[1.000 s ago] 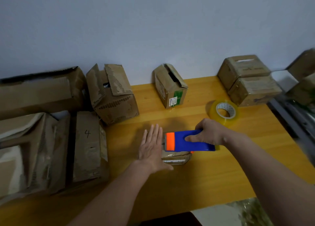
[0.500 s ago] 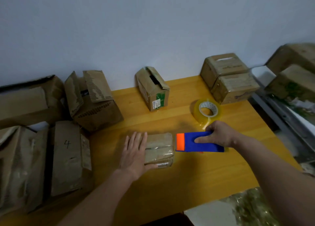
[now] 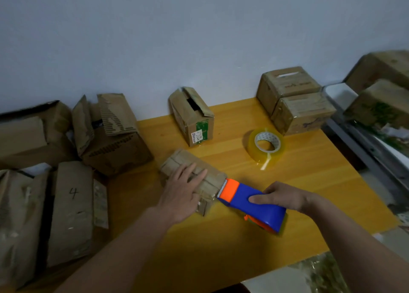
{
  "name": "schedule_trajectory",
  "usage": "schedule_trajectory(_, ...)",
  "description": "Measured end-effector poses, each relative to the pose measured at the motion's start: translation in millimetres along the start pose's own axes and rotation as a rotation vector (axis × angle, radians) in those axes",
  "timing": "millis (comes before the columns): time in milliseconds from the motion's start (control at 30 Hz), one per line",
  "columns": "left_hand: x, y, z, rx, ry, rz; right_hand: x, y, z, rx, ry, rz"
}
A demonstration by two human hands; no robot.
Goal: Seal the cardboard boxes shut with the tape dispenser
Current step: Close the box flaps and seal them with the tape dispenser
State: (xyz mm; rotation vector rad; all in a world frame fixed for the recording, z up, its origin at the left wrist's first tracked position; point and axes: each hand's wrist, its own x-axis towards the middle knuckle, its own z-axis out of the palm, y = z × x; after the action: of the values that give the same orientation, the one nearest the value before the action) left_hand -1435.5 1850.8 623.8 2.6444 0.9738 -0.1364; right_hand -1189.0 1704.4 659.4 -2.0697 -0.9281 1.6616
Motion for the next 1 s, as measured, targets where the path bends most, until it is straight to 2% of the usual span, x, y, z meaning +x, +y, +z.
schedule_trajectory(200, 3.1, -12.5, 30.1, 0.076, 0.205, 0.059, 23.2, 15.1, 0.8, 0.101, -0.180, -0.065)
schedule_trajectory(300, -1.7, -23.4, 36.4, 0.123, 0.254, 0.149, 37.7, 27.1, 3.3, 0.178, -0.262, -0.169)
schedule_trajectory(400, -4.8, -24.2, 41.9, 0.195, 0.285, 0.181, 45.6, 35.9, 11.1, 0.148, -0.318, -0.248)
schedule_trajectory(567, -13.2, -7.0, 55.9, 0.231, 0.355, 0.159, 43.7, 53.4, 35.7, 0.259, -0.060, -0.362)
schedule_trajectory(667, -17.2, 2.6, 61.7, 0.284, 0.356, 0.069, 30.7, 67.0, 51.0, 0.306, -0.021, -0.422)
schedule_trajectory(767, -17.6, 9.6, 60.2, 0.272, 0.370, 0.050, 14.4, 73.1, 56.7, 0.330, -0.016, -0.443)
schedule_trajectory(900, -18.6, 8.6, 60.1, 0.247, 0.367, -0.006, -12.7, 83.3, 50.4, 0.222, -0.027, -0.431)
schedule_trajectory(1000, -13.3, 8.9, 58.6, 0.159, 0.330, -0.027, -22.9, 77.7, 47.8, 0.151, 0.049, -0.373)
